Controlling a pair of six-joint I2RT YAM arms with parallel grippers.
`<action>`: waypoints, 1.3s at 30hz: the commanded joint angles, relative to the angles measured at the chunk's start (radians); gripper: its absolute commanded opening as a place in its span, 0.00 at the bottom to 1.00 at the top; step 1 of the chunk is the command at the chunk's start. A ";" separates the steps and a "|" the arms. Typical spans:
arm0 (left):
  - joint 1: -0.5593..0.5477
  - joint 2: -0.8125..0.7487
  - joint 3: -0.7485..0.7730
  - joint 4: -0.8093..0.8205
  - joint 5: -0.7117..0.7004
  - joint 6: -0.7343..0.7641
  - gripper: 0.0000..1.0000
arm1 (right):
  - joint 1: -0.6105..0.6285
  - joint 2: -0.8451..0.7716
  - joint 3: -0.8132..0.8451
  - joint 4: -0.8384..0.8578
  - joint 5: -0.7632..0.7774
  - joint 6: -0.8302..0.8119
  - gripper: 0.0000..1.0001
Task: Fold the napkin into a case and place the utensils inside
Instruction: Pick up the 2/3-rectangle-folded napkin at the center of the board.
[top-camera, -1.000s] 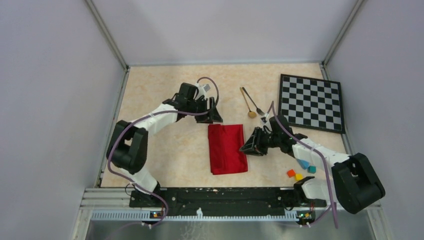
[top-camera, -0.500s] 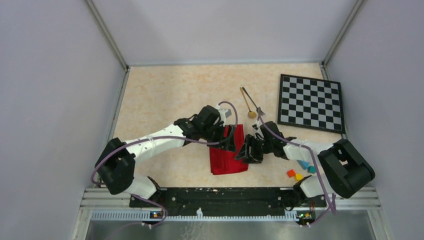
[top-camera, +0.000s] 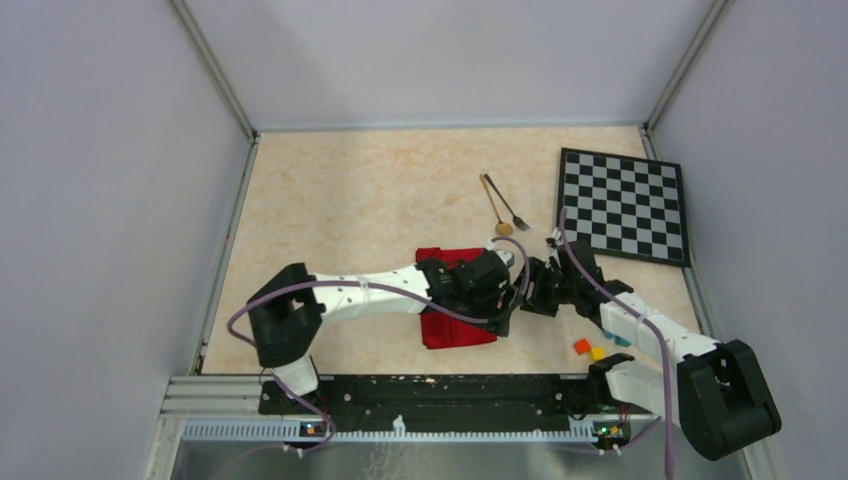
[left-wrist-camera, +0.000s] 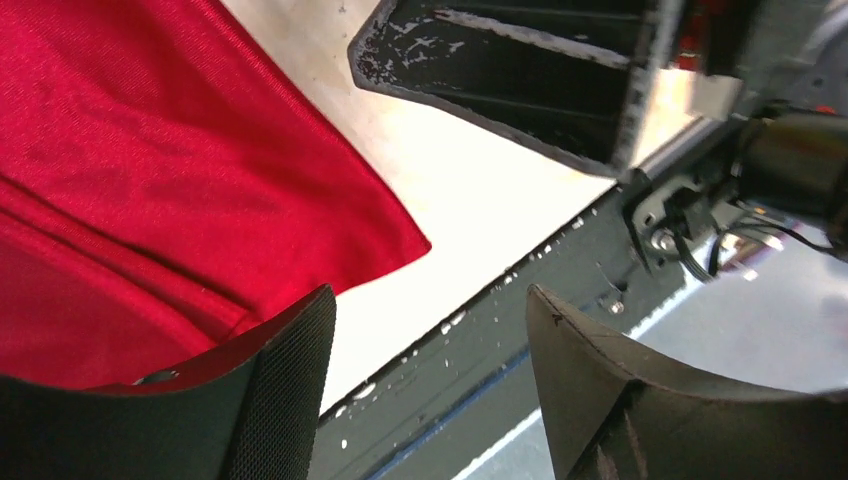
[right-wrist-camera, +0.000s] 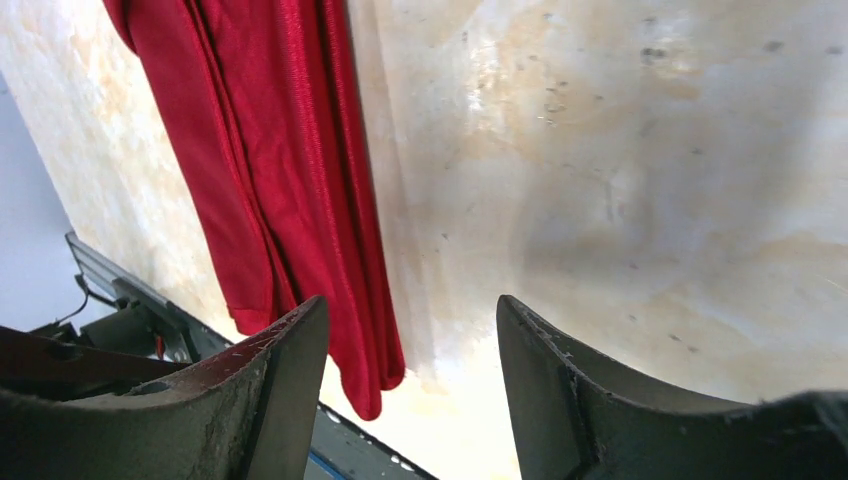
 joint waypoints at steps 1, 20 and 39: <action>-0.049 0.108 0.120 -0.102 -0.164 -0.044 0.74 | -0.043 -0.092 0.025 -0.099 0.053 -0.042 0.62; -0.154 0.435 0.385 -0.438 -0.432 -0.155 0.41 | -0.064 -0.140 0.019 -0.131 0.119 -0.050 0.61; -0.153 0.101 0.141 -0.278 -0.476 -0.183 0.00 | -0.062 0.197 -0.011 0.459 -0.281 0.113 0.79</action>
